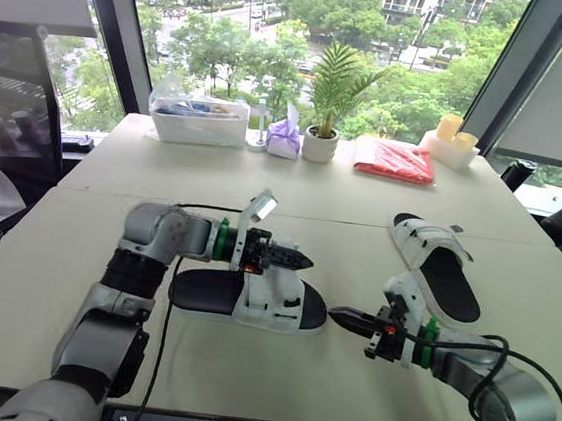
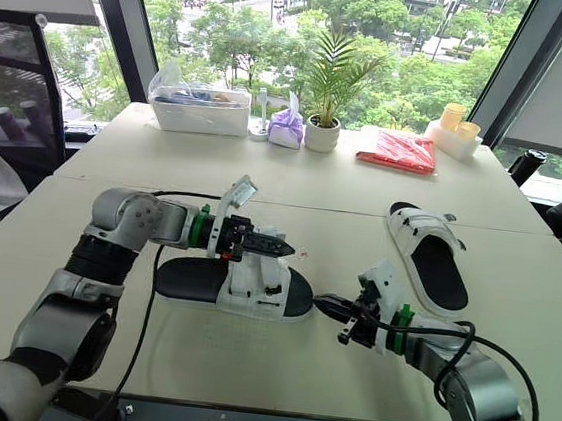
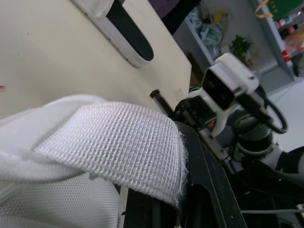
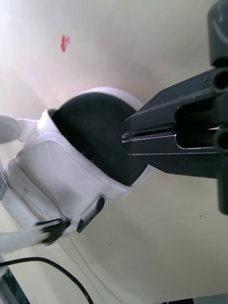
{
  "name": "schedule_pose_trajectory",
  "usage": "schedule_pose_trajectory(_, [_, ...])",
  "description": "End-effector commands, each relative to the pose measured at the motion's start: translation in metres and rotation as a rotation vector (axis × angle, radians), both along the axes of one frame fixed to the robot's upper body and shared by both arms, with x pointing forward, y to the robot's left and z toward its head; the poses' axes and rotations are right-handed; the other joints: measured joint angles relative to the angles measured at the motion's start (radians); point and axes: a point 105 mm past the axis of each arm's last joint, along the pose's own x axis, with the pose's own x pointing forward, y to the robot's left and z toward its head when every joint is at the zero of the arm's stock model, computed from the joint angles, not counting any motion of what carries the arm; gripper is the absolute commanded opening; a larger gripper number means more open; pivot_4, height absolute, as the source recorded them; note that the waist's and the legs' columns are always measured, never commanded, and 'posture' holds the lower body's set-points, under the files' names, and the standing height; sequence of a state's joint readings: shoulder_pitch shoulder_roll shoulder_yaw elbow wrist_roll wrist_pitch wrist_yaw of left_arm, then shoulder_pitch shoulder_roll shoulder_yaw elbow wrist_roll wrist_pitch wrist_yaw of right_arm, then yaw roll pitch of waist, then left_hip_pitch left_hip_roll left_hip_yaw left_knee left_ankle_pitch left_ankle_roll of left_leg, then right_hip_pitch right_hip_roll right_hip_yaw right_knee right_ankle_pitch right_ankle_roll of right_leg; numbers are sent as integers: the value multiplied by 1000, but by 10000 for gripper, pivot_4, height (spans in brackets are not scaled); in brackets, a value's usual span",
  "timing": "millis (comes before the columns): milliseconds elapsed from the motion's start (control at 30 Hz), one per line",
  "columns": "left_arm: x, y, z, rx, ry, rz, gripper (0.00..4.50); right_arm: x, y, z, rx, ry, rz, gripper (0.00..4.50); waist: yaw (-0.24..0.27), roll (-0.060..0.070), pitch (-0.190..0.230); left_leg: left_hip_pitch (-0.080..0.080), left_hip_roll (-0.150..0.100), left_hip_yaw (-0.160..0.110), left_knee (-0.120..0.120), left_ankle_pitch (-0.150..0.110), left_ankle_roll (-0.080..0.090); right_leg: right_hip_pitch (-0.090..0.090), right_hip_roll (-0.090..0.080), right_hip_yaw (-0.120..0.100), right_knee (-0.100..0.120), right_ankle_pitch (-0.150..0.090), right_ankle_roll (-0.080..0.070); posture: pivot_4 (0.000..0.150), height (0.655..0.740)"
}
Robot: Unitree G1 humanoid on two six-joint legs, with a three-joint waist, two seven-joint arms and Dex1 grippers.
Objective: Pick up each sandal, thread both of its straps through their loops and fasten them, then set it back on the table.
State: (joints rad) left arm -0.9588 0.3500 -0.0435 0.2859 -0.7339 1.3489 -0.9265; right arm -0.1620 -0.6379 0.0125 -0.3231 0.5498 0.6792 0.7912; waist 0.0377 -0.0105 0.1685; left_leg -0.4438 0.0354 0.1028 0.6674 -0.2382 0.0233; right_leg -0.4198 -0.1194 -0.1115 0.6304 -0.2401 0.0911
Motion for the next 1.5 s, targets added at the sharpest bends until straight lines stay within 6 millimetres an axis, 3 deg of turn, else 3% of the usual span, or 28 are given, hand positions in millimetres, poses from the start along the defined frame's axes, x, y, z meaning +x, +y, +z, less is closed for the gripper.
schedule_pose_trajectory(33, [-2, -2, 7, -28, -30, -20, 477, 2, 4, 6, 9, -34, 8, 0, 0, 0, 0, 0, 0, 0, 0, 2, -3, 0, 0, 0, 0, 0, 0, 1500, 7400])
schedule_pose_trajectory(733, [1, -6, -28, 93, -71, -74, 477, 3, 6, 8, 25, -43, -24, 0, -1, 0, 0, 0, 0, 0, 0, 1, -1, 0, 0, 0, 0, 0, 0, 1500, 7400])
schedule_pose_trajectory(933, [5, -7, -7, 2, -33, -66, 477, 2, 6, 7, 27, -40, -30, 0, -1, 0, 0, 0, 0, 0, 0, 0, 1, 0, 0, 0, 0, 0, 0, 1500, 7400])
schedule_pose_trajectory(1500, [10, -6, -15, 23, -23, -76, 477, 2, 7, 5, 30, -39, -40, 0, 0, 0, 0, 0, 0, 0, 0, 0, 0, 0, 0, 0, 1, 0, 0, 1500, 7400])
